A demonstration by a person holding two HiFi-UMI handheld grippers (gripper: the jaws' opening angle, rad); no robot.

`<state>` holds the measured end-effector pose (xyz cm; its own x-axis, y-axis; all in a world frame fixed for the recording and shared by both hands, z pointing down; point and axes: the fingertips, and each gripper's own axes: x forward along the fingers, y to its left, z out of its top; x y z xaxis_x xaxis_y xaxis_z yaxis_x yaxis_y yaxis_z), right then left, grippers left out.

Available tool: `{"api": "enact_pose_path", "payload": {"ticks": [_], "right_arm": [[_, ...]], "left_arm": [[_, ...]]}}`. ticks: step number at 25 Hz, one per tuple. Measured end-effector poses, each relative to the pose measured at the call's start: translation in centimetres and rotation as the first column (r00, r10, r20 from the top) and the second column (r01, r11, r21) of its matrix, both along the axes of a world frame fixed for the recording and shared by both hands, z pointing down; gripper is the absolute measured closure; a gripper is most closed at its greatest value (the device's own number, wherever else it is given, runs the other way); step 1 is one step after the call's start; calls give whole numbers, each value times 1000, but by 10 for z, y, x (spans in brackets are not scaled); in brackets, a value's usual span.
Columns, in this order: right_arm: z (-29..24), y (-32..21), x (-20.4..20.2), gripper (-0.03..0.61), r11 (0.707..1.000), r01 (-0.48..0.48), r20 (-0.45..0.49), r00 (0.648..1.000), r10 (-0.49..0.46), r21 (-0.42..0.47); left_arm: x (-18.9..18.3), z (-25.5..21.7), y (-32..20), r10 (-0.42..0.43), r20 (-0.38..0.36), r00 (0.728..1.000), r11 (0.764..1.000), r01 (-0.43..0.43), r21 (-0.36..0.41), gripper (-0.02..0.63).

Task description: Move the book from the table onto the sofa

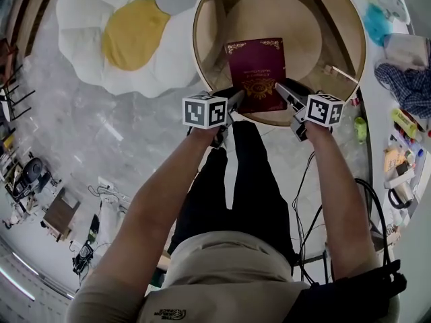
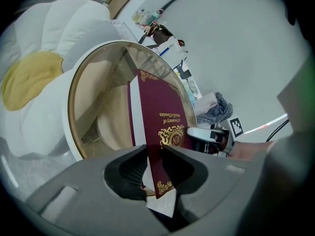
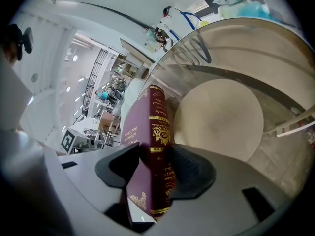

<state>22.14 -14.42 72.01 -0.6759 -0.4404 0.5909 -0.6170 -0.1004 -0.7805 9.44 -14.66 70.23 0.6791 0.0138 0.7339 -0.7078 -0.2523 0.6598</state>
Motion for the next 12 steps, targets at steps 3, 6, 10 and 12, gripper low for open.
{"api": "enact_pose_path", "payload": {"ticks": [3,6,10,12], "right_arm": [[-12,-3,-3,371,1000,2,-4,1000,-2,22],[-27,-8,-12,373,999,22,-10,1000,-21,44],[-47,-16,-27,374,997,46,-11,999,-46,63],[-55,-23,-38,374,995,64,-15,998,-63,75]], "left_arm": [[-4,-10,-3,-5,-8,1000,1000,5,22,515],[-14,-24,-4,-27,-20,999,999,28,34,517],[-29,-43,-7,-62,-31,998,997,64,54,517],[-40,-51,-11,-81,-33,996,994,83,68,517]]}}
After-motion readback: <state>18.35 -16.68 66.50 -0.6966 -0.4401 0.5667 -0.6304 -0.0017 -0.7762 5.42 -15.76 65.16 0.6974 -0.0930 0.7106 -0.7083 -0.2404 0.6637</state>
